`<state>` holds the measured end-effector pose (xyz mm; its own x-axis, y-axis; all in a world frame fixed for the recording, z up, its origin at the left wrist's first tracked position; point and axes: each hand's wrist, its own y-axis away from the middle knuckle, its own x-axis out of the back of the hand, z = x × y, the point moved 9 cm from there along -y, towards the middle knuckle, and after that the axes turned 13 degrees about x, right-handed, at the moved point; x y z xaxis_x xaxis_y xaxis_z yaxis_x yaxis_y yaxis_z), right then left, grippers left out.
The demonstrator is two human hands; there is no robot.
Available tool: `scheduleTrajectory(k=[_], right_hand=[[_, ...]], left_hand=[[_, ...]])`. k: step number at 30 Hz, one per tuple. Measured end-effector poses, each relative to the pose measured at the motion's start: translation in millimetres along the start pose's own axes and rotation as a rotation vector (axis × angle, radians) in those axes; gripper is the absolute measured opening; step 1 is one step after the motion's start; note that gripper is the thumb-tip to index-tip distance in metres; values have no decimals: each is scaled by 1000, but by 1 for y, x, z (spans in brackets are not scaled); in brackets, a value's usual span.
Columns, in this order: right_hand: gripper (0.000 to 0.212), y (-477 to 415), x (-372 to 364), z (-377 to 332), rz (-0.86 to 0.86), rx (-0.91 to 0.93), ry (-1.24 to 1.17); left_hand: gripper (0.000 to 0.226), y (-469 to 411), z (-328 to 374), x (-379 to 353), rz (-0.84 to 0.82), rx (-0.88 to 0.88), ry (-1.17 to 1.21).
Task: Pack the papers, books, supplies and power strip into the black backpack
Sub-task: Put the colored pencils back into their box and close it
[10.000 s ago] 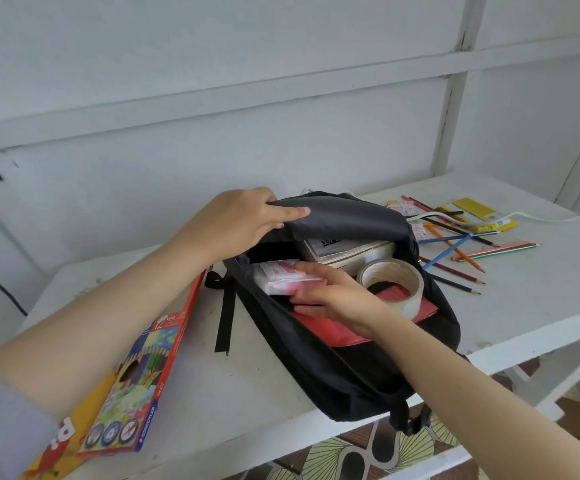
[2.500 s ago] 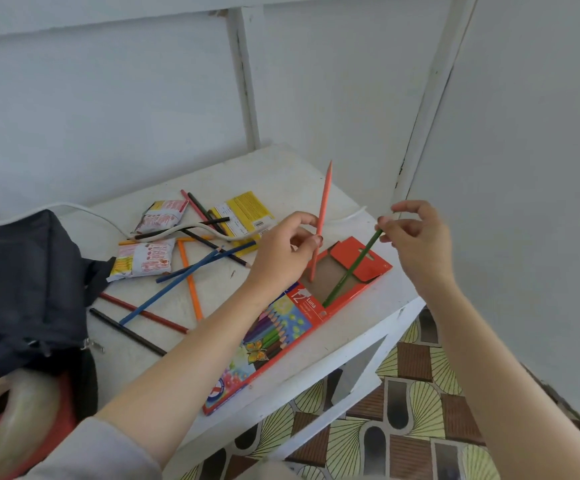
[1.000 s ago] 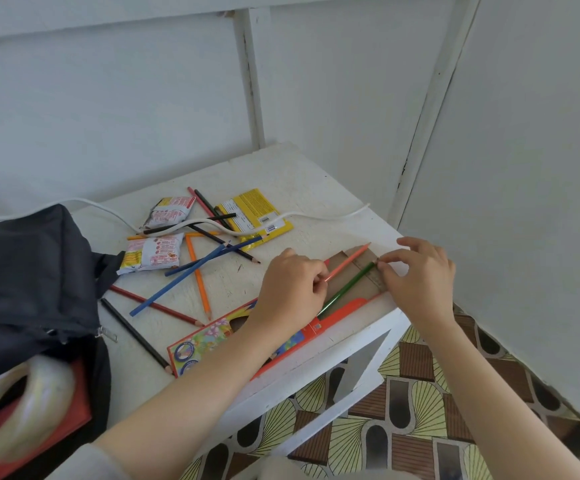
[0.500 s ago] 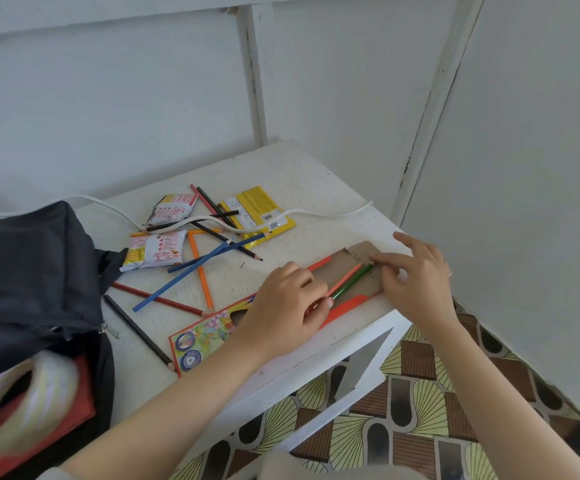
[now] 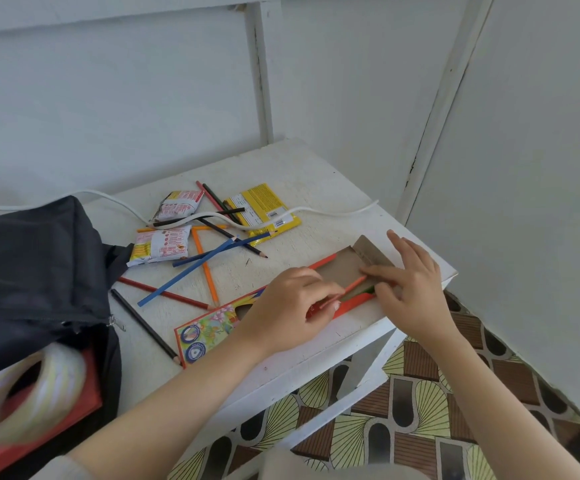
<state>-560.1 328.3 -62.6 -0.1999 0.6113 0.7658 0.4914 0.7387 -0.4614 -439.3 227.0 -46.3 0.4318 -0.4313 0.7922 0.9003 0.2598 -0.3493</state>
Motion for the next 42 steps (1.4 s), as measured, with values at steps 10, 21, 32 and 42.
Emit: scheduleTrajectory(k=[10, 21, 32, 42], right_hand=[[31, -42, 2, -40, 107, 122, -29], [32, -103, -94, -101, -282, 198, 210], [7, -101, -55, -73, 5, 36, -250], [14, -69, 47, -23, 534, -322, -732]], left_hand=[[20, -4, -29, 56, 63, 207, -2], [22, 43, -151, 122, -53, 880, -421], [5, 29, -149, 135, 180, 925, -22], [10, -23, -108, 102, 154, 849, 444]])
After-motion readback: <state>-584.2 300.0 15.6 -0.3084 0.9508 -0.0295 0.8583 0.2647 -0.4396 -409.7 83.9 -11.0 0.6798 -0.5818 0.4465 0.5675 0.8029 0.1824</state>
